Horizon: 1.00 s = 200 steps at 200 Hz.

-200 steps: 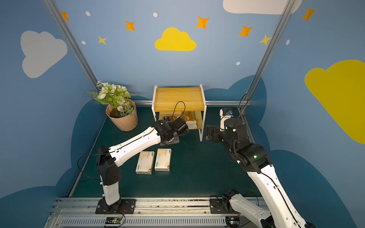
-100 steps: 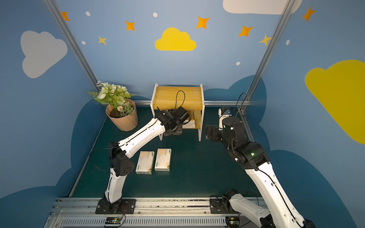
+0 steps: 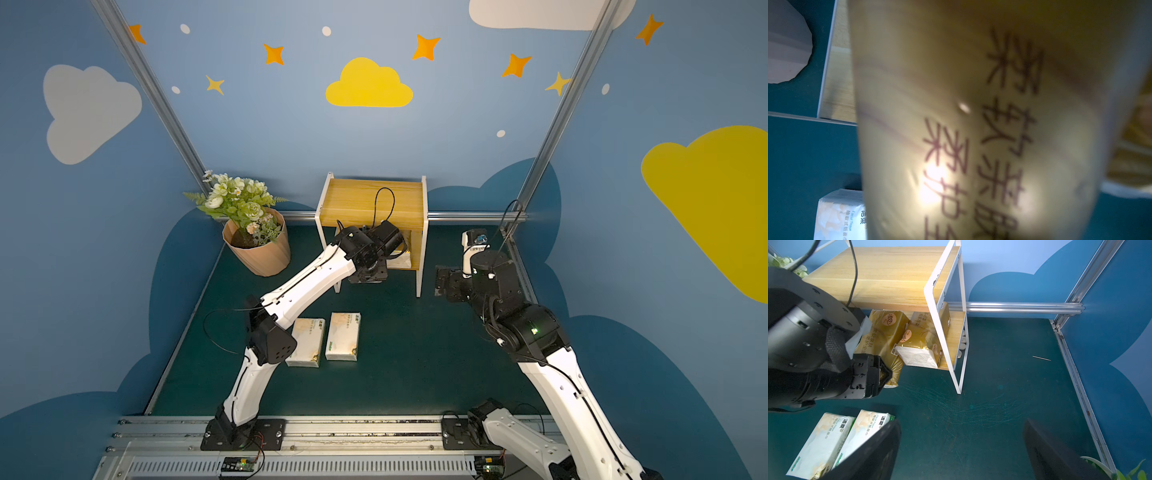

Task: Place the tissue boxes on the shelf by color
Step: Place a box of tissues on the shelf.

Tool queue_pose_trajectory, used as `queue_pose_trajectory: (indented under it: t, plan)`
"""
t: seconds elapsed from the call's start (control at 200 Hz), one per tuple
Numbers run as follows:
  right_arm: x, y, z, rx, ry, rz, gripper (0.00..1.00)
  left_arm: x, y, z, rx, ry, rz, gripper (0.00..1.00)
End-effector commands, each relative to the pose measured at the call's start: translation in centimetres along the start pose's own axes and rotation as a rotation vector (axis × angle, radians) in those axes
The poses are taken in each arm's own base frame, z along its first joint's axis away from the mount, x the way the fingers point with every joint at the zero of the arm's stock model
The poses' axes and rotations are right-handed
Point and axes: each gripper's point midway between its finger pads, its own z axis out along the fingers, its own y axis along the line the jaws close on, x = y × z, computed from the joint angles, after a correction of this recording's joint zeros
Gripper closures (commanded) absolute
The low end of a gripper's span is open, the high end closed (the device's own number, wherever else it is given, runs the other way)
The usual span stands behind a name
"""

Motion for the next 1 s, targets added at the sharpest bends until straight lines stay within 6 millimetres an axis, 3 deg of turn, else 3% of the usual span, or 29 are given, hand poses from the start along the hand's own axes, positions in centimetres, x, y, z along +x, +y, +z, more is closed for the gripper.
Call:
queue_pose_trajectory:
  t: [0.0,0.235,0.776,0.996]
  plan:
    - [-0.5,-0.1,-0.1,-0.001,-0.031,0.009,0.02,-0.8,1.1,-1.5,-0.018,-0.047,-0.004,0.91]
    - [-0.1,0.0,-0.1,-0.009,-0.024,0.017,0.02,-1.2,1.4,-3.3,-0.048,-0.129,0.016,0.97]
    - [0.0,0.0,-0.5,-0.019,-0.024,0.022,0.02,-2.2,2.2,-6.1,-0.031,-0.212,-0.023,0.97]
    - [-0.1,0.2,-0.8,-0.032,-0.026,0.036,0.02,-2.1,1.7,-4.7,-0.014,-0.186,-0.019,0.97]
